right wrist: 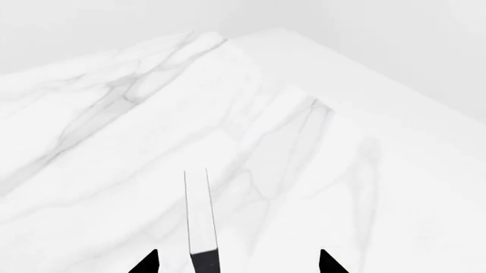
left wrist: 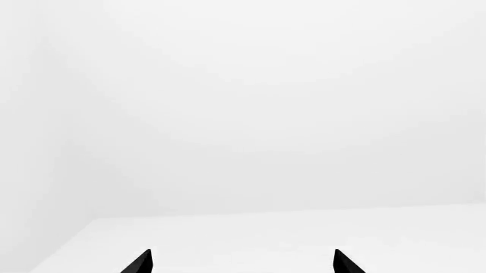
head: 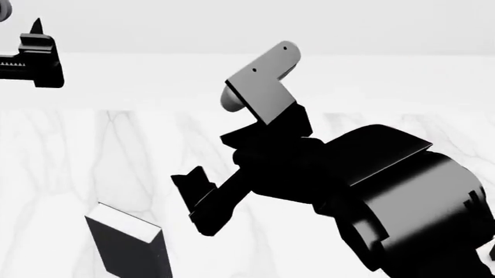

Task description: Pick up the book on the left and place it on top of the shelf.

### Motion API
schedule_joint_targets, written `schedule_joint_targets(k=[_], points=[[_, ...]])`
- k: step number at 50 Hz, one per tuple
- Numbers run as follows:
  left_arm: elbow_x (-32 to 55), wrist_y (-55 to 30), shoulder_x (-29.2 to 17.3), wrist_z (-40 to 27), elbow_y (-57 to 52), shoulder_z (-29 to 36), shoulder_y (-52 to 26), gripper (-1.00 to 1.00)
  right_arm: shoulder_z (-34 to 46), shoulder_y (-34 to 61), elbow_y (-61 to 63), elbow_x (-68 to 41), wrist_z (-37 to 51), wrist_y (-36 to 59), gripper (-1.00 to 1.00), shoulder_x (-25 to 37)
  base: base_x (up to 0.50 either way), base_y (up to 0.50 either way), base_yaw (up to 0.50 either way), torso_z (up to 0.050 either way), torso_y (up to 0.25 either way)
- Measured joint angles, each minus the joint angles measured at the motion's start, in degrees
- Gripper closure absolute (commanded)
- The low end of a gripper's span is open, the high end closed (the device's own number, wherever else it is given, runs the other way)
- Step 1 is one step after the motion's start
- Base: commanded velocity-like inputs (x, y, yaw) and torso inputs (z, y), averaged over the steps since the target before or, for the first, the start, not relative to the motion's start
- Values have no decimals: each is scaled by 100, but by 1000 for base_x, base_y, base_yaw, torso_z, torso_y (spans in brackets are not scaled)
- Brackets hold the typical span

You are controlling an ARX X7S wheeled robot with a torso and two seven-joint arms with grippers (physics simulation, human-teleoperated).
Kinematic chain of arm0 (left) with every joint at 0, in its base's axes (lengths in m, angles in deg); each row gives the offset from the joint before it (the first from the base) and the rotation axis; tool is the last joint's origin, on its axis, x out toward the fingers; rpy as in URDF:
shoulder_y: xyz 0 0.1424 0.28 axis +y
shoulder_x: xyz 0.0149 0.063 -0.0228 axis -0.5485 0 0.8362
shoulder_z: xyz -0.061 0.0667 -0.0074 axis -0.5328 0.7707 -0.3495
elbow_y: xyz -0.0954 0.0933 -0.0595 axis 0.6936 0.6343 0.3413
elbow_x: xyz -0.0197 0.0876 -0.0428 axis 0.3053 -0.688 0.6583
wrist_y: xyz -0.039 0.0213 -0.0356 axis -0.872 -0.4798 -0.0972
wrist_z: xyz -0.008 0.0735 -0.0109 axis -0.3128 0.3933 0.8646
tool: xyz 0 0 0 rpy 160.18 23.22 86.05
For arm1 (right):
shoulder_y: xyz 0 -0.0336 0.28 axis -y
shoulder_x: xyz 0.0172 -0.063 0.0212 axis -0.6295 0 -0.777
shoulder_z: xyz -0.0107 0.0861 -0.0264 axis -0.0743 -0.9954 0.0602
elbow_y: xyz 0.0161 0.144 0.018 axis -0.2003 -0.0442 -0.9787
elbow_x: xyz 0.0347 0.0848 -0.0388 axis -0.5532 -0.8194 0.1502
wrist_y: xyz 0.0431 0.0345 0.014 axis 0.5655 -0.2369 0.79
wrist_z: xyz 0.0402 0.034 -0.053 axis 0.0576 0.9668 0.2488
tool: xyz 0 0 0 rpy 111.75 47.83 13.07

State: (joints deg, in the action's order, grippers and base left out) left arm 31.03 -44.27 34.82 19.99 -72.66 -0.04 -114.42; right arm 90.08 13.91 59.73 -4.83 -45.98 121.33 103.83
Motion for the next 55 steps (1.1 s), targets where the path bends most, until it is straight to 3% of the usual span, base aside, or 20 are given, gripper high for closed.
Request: schedule_joint_targets(k=[55], points=[[74, 42, -72, -48, 59, 82, -1, -100, 1129, 199, -2855, 630, -700, -1961, -100, -1372, 0, 0, 0, 0, 0]])
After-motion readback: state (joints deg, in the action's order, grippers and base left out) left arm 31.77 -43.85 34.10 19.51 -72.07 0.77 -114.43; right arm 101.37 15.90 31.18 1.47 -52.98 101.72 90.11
